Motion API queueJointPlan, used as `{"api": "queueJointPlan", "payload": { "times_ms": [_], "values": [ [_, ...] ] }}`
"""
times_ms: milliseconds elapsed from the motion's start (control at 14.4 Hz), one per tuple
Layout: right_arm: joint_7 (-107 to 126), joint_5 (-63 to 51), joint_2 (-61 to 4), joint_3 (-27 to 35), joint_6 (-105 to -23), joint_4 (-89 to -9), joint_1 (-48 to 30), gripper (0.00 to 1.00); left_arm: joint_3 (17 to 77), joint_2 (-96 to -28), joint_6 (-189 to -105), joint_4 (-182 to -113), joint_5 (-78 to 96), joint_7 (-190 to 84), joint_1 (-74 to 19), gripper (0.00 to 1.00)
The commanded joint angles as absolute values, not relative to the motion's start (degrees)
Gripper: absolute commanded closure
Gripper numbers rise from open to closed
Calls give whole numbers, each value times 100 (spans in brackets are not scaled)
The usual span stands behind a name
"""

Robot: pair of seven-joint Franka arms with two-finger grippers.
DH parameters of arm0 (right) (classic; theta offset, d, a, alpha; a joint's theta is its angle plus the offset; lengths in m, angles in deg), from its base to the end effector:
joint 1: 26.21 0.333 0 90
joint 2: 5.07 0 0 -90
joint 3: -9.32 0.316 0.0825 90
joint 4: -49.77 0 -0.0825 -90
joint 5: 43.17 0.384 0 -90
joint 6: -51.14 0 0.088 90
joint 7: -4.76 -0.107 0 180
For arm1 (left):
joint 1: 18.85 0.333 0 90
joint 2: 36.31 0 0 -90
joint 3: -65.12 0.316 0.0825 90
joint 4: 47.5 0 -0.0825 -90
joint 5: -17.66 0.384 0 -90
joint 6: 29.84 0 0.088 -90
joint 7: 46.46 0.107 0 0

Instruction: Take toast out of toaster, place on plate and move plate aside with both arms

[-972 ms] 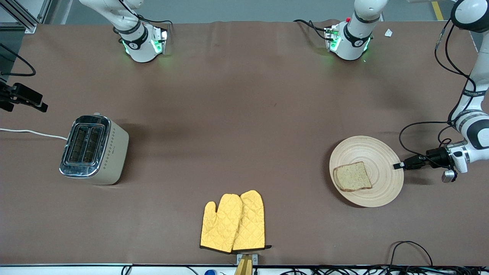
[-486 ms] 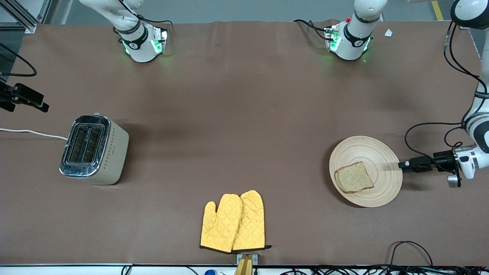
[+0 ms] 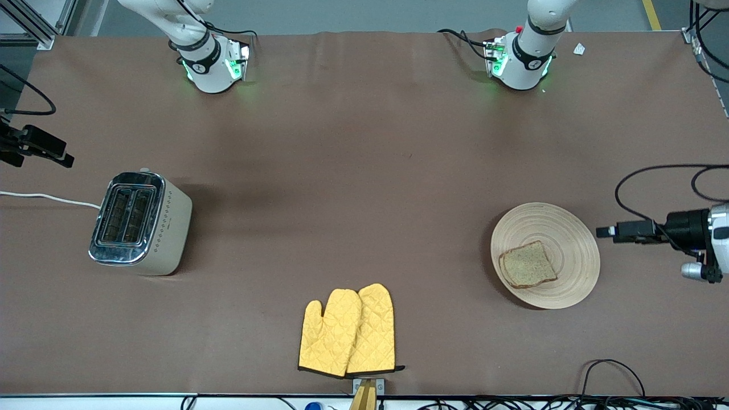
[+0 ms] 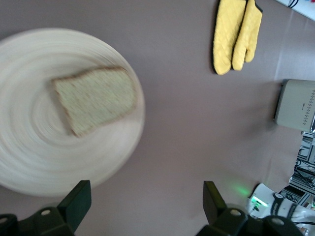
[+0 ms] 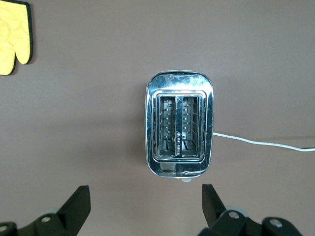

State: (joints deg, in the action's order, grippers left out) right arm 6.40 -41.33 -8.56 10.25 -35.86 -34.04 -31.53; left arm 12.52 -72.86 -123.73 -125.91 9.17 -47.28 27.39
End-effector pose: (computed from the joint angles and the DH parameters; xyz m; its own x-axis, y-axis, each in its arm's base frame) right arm 0.5673 -0.0403 0.6365 0.9989 -0.0463 -0.0043 -0.0465 -0.9984 -0.0332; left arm 0.6688 0.0476 0.4569 0.9874 -0.0551 -0.1480 0.0440 -0.8042 0.5928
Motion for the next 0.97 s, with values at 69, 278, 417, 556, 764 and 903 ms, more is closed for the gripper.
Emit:
{"api": "queueJointPlan", "payload": {
  "times_ms": [69, 278, 417, 556, 764, 903],
  "values": [
    [695, -4141, -806, 1100, -3623, -3496, -3263, 0, 844, -6296, -12143, -12757, 1368, -5725, 2581, 0],
    [687, -4133, -806, 1108, -3640, -3505, -3263, 0, 817, -5585, -12081, -12757, 2009, -5788, 2335, 0],
    [687, -4133, -806, 1108, -3640, -3513, -3272, 0, 878, -5311, -12002, -12748, 2353, -5709, 2150, 0],
    [687, -4133, -806, 1108, -3658, -3505, -3272, 0, 1839, -4716, -11757, -12757, 2425, -5613, 1363, 0],
    [687, -4133, -806, 1108, -3666, -3505, -3263, 0, 3222, -4159, -11538, -12809, 2372, -4947, 227, 0],
    [687, -4124, -806, 1108, -3658, -3513, -3272, 0, 4117, -3818, -11178, -12966, 2346, -4760, -501, 0]
  ]
}}
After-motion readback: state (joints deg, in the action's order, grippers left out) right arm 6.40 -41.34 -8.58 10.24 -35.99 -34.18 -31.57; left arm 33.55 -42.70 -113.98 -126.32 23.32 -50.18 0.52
